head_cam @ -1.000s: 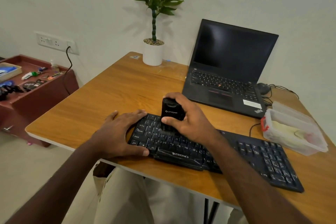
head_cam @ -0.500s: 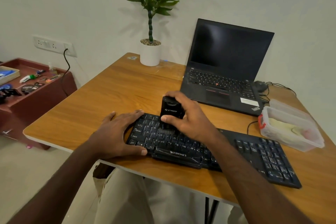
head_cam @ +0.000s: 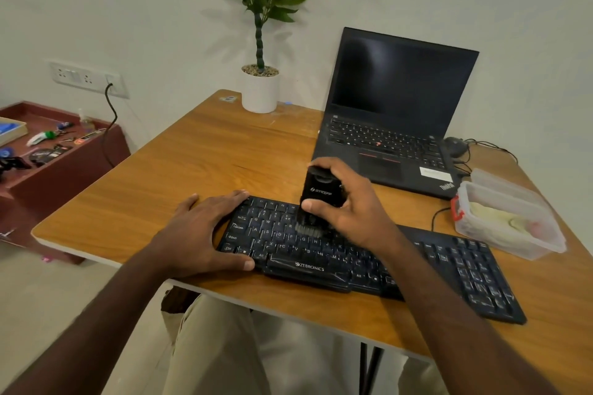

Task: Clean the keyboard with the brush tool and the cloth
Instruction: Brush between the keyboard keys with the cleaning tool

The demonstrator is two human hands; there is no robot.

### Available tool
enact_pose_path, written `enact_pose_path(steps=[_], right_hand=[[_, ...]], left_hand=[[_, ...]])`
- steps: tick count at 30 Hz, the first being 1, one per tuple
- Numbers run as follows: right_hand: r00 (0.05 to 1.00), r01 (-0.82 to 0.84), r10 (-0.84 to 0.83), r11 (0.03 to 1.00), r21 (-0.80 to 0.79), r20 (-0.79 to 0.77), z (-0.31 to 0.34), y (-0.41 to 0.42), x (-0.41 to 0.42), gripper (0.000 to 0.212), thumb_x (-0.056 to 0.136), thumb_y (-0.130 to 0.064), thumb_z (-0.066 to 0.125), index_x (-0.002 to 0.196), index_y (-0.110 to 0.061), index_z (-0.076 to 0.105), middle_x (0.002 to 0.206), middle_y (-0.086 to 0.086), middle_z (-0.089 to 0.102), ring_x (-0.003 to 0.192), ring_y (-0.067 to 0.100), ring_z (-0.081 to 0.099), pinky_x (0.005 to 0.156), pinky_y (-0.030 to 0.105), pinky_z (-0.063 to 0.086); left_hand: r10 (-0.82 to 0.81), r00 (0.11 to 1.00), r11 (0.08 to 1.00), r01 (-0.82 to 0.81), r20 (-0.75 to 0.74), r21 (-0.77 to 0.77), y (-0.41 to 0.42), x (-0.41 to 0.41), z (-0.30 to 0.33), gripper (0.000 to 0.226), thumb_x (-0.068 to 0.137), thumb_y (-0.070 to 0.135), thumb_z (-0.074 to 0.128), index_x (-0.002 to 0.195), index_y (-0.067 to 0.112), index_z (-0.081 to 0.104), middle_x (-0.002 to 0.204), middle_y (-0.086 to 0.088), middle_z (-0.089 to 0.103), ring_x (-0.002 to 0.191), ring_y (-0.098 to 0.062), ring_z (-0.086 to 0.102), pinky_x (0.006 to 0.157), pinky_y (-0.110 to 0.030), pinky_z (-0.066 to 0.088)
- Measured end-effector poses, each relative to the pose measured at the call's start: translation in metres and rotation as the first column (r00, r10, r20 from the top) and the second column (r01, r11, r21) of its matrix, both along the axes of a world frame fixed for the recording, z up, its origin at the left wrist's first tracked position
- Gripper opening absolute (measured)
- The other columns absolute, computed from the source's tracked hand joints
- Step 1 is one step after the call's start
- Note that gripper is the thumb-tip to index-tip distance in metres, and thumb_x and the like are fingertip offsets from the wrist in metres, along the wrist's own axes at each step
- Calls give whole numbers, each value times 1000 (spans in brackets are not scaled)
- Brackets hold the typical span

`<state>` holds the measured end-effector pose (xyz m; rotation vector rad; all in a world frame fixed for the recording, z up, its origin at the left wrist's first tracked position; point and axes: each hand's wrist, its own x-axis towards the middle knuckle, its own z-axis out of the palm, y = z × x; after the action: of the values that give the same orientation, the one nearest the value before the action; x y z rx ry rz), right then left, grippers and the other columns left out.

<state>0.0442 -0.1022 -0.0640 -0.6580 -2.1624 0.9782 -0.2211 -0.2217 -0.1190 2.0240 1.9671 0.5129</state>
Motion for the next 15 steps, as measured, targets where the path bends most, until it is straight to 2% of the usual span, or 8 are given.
enact_pose_path(steps=[4,8,10,12,15], right_hand=[[992,-26,23,1000,18,126,1,11,21,50,86,-15,79,128,-24,55,112,-7,63,99,6,63,74,16,52],[962,-34,21,998,43,270,14,22,49,51,84,-18,81,126,-30,56,110,-8,65,100,10,64,80,24,55],[967,-11,-5,998,61,253,18,22,51,50,83,-16,82,124,-28,57,109,-9,64,100,7,62,78,21,54],[987,29,-41,996,80,155,18,17,43,49,83,-16,81,124,-25,56,111,-9,61,100,5,61,76,21,55],[998,46,-47,998,45,41,6,5,19,52,84,-18,80,127,-26,53,113,-9,59,101,7,62,75,27,60]], left_hand=[[5,1000,1000,-5,9,-13,-1,1,3,125,50,101,46,155,44,8,161,20,19,139,6,18,124,-43,-3],[1,1000,1000,-1,12,-16,-2,2,4,126,49,102,44,155,44,7,161,19,19,136,7,17,123,-42,-3],[2,1000,1000,-2,9,-15,-2,2,4,126,49,102,43,155,44,7,161,19,19,136,7,18,123,-42,-3],[4,1000,1000,-4,7,-15,-1,2,3,126,49,102,43,155,44,7,161,18,19,138,5,19,124,-43,-3],[5,1000,1000,-5,4,-16,-1,3,4,125,50,101,45,155,45,7,161,19,19,138,5,19,124,-42,-3]])
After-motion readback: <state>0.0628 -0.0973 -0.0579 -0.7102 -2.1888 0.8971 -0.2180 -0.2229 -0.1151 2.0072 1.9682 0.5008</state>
